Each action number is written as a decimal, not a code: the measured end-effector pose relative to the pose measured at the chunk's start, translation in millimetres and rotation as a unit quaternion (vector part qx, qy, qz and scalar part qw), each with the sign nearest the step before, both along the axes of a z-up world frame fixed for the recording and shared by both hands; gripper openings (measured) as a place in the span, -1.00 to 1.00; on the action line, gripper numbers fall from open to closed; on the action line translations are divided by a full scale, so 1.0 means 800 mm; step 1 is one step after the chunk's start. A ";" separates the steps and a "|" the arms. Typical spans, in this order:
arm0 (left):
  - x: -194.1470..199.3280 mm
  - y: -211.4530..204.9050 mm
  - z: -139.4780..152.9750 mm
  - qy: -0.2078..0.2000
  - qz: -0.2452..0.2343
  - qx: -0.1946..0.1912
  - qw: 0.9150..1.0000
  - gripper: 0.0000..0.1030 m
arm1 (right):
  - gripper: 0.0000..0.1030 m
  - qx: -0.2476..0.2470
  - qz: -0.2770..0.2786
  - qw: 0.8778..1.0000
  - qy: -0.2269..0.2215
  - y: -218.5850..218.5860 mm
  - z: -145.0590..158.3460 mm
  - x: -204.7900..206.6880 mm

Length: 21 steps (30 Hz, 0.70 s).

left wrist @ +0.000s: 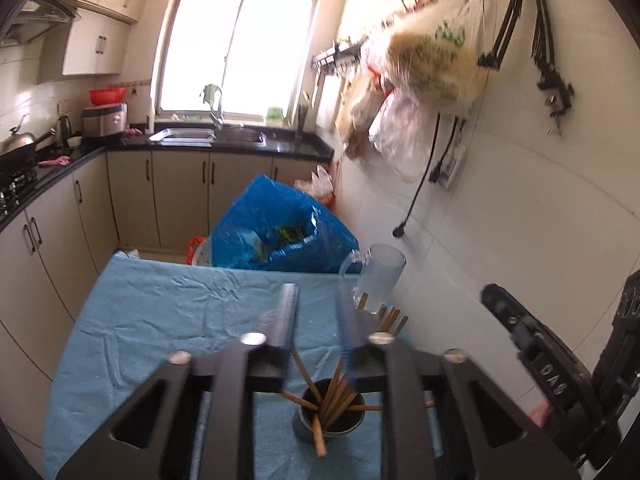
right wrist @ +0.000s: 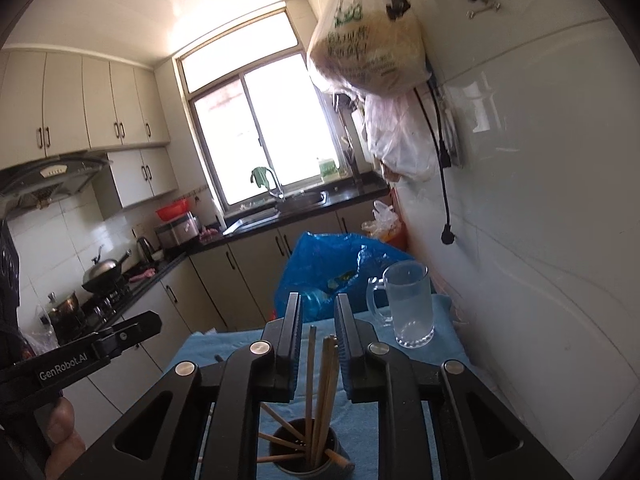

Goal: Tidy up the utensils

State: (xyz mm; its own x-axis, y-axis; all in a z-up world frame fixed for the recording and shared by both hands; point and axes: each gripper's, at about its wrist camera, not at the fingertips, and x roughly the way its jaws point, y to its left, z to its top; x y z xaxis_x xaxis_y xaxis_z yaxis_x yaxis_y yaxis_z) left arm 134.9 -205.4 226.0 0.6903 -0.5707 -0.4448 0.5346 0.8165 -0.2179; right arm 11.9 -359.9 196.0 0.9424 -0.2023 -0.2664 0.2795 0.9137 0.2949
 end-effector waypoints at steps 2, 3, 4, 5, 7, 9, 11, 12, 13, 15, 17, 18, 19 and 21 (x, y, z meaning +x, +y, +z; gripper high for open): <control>-0.014 0.020 0.004 -0.013 0.017 -0.008 1.000 -0.27 | -0.32 0.000 -0.008 1.000 -0.014 0.003 0.007 -0.020; -0.021 0.031 0.004 -0.021 0.025 -0.011 0.999 -0.26 | -0.06 0.001 -0.014 1.000 -0.022 0.007 0.009 -0.035; -0.029 0.042 0.004 -0.028 0.033 -0.011 0.999 -0.18 | 0.05 0.000 -0.018 0.999 -0.028 0.010 0.011 -0.043; -0.036 0.051 0.003 -0.034 0.042 -0.010 0.998 -0.10 | 0.23 -0.005 -0.026 0.999 -0.035 0.015 0.013 -0.058; -0.051 0.076 -0.004 -0.038 0.065 -0.016 0.997 0.32 | 0.45 -0.015 -0.041 0.998 -0.039 0.024 0.013 -0.076; -0.069 0.095 -0.014 -0.052 0.092 -0.011 0.994 0.42 | 0.72 -0.022 -0.058 0.997 -0.044 0.034 0.011 -0.097; -0.085 0.108 -0.028 -0.063 0.112 0.005 0.992 0.61 | 0.84 -0.029 -0.070 0.996 -0.046 0.045 0.007 -0.114; -0.091 0.114 -0.035 -0.066 0.117 0.011 0.991 0.67 | 0.87 -0.036 -0.077 0.995 -0.044 0.051 0.005 -0.121; -0.097 0.117 -0.042 -0.068 0.121 0.018 0.990 0.73 | 0.90 -0.043 -0.082 0.995 -0.042 0.057 0.003 -0.126; -0.110 0.125 -0.058 -0.073 0.132 0.038 0.988 0.74 | 1.00 -0.059 -0.095 0.993 -0.032 0.074 -0.007 -0.137; -0.123 0.130 -0.077 -0.088 0.156 0.071 0.981 0.80 | 1.00 -0.075 -0.106 0.991 -0.016 0.089 -0.019 -0.145; -0.128 0.134 -0.085 -0.092 0.161 0.082 0.979 0.87 | 1.00 -0.079 -0.109 0.991 -0.009 0.095 -0.025 -0.147; -0.132 0.138 -0.093 -0.093 0.163 0.095 0.978 0.90 | 1.00 -0.079 -0.112 0.991 -0.004 0.101 -0.032 -0.152; -0.138 0.142 -0.108 -0.087 0.172 0.121 0.974 0.90 | 1.00 -0.074 -0.119 0.990 0.000 0.111 -0.046 -0.162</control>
